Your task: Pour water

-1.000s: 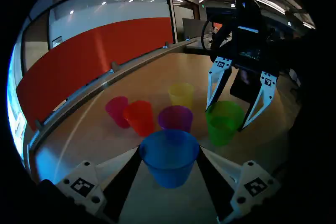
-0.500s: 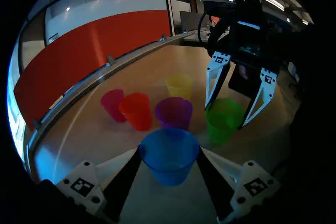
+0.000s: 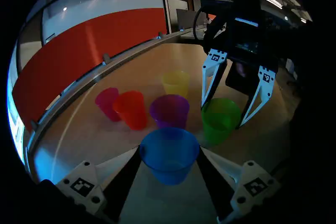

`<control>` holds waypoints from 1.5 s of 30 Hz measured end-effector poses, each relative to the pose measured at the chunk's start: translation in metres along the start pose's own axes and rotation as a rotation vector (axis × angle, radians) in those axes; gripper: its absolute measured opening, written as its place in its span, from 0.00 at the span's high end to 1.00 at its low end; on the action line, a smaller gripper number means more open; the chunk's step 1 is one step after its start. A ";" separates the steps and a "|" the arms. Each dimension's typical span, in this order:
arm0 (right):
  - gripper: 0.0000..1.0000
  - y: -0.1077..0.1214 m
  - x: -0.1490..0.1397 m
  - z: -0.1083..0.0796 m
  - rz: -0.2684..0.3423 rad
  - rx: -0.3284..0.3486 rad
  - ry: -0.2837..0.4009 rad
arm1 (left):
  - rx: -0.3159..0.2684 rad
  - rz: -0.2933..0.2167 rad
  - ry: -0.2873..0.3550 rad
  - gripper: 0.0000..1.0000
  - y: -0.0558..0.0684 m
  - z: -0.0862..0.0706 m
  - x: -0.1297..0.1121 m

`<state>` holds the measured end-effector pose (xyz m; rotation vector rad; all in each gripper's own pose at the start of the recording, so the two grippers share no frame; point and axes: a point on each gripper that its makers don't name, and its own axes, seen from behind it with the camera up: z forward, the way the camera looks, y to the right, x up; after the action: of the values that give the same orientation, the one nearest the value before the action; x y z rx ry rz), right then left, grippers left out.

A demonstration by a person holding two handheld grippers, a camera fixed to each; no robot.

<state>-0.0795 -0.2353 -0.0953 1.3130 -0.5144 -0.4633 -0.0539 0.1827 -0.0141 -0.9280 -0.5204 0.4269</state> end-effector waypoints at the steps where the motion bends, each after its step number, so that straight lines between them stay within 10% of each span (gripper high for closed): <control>1: 0.08 0.000 0.000 0.000 0.001 0.000 0.000 | -0.001 -0.001 0.001 0.12 0.000 0.000 0.000; 45: 0.05 0.001 -0.003 -0.004 0.016 -0.010 -0.008 | -0.008 0.013 -0.051 0.12 0.001 0.002 -0.026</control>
<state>-0.0792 -0.2304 -0.0954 1.2970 -0.5284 -0.4579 -0.0763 0.1700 -0.0196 -0.9309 -0.5627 0.4616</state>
